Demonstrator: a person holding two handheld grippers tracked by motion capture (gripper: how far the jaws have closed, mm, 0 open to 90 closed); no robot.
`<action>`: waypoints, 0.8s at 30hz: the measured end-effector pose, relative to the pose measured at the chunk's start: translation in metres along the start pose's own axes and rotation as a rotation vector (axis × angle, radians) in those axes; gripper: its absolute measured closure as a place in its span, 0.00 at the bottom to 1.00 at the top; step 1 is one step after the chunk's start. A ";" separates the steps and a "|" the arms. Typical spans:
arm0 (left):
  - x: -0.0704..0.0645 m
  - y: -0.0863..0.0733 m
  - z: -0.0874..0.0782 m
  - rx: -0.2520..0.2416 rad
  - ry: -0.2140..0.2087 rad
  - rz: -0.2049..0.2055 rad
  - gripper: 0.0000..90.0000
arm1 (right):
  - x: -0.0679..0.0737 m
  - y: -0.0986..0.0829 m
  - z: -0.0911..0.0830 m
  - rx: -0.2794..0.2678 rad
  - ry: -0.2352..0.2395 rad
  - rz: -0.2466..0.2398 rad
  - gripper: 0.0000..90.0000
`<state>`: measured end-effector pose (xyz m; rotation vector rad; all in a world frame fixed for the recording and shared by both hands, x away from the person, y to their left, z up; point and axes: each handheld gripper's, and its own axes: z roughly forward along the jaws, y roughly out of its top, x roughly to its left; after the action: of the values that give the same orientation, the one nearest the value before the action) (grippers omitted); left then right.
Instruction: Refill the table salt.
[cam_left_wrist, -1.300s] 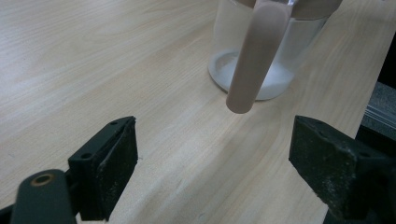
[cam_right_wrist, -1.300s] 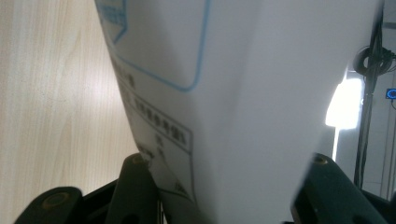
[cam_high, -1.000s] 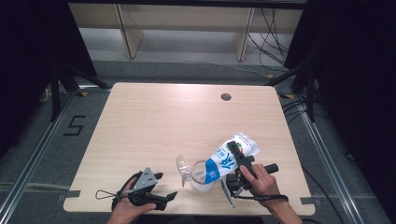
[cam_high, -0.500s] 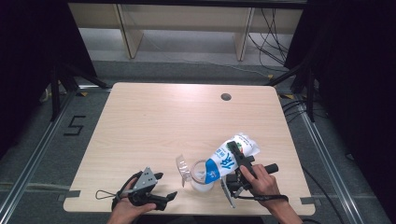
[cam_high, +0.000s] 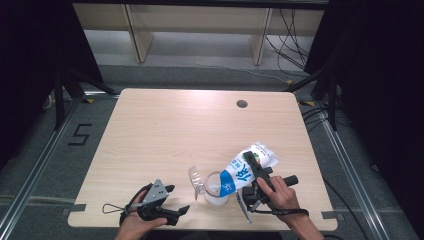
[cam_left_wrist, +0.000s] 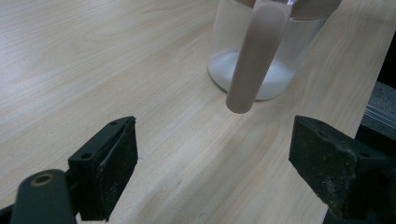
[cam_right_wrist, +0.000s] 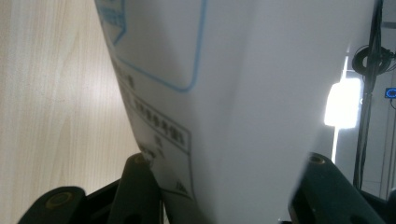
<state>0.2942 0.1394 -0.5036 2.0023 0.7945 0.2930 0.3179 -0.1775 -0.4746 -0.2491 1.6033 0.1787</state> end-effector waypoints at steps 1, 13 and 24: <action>0.000 0.000 0.000 0.000 0.000 0.000 0.17 | 0.000 0.000 0.000 0.000 0.000 0.002 0.67; -0.001 -0.001 0.001 -0.015 -0.008 -0.010 0.17 | -0.002 0.000 0.001 -0.007 0.004 -0.039 0.67; 0.000 -0.001 0.000 -0.015 -0.006 -0.007 0.17 | -0.001 0.000 0.000 -0.001 0.005 -0.038 0.68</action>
<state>0.2937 0.1391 -0.5045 1.9850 0.7930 0.2879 0.3177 -0.1778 -0.4731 -0.2807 1.6019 0.1502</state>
